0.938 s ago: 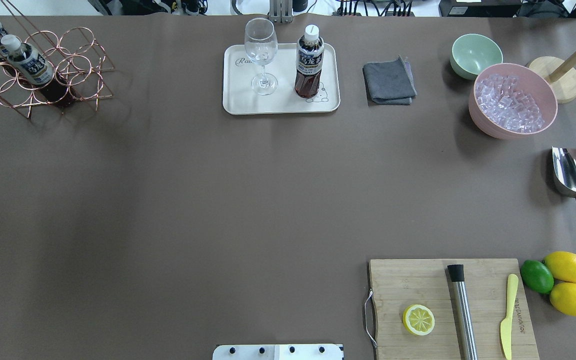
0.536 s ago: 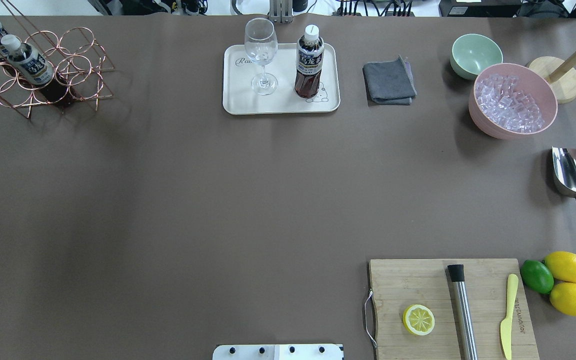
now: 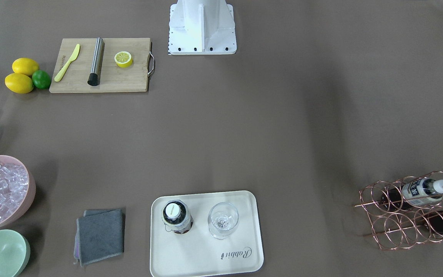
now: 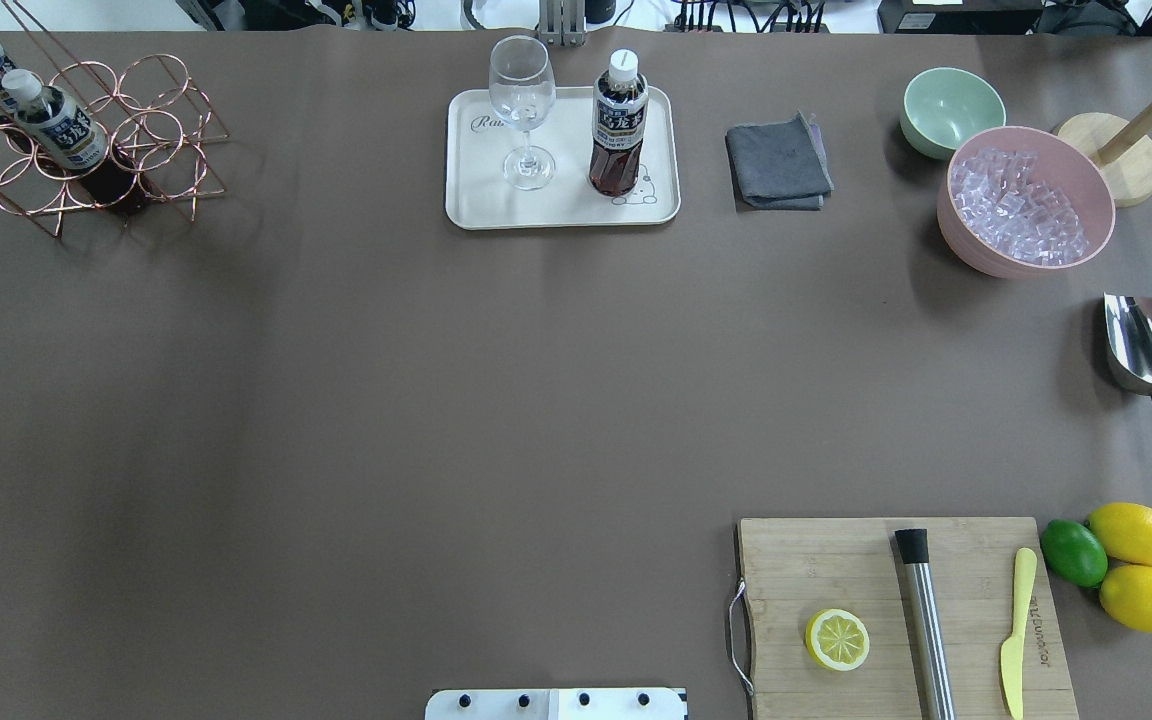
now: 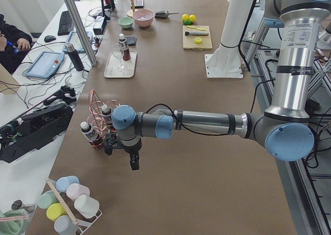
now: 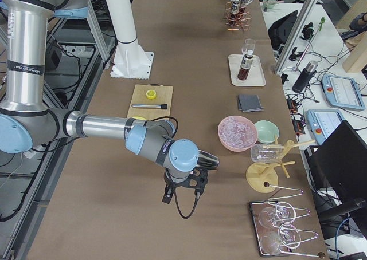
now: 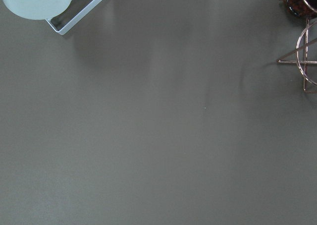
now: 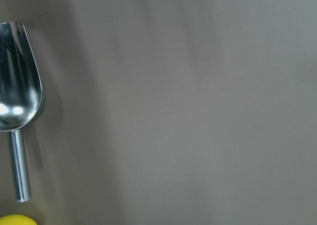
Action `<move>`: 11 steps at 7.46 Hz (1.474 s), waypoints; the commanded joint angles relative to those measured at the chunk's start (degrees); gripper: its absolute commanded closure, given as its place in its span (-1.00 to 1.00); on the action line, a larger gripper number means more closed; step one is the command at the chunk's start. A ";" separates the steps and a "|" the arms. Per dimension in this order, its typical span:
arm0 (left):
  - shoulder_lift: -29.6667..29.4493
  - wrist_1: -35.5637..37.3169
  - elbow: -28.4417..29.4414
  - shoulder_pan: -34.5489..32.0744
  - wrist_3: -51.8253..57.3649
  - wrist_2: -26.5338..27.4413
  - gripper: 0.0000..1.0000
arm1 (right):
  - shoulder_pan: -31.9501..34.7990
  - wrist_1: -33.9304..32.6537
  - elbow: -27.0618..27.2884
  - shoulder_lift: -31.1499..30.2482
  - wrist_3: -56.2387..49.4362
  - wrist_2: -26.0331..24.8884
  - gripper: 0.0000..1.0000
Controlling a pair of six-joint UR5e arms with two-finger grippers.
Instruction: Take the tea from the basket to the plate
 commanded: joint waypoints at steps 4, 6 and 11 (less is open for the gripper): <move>-0.04 -0.27 0.47 -0.23 -1.24 -2.01 -0.97 | 0.00 0.00 -0.19 -0.05 -0.09 0.00 -1.00; -0.04 -0.62 0.47 -0.23 -1.24 -2.01 -0.97 | 0.00 0.00 -0.19 0.04 -0.09 0.00 -1.00; -0.13 -0.62 0.56 -0.23 -1.15 -2.01 -0.97 | 0.00 0.00 -0.28 -0.05 0.00 0.00 -1.00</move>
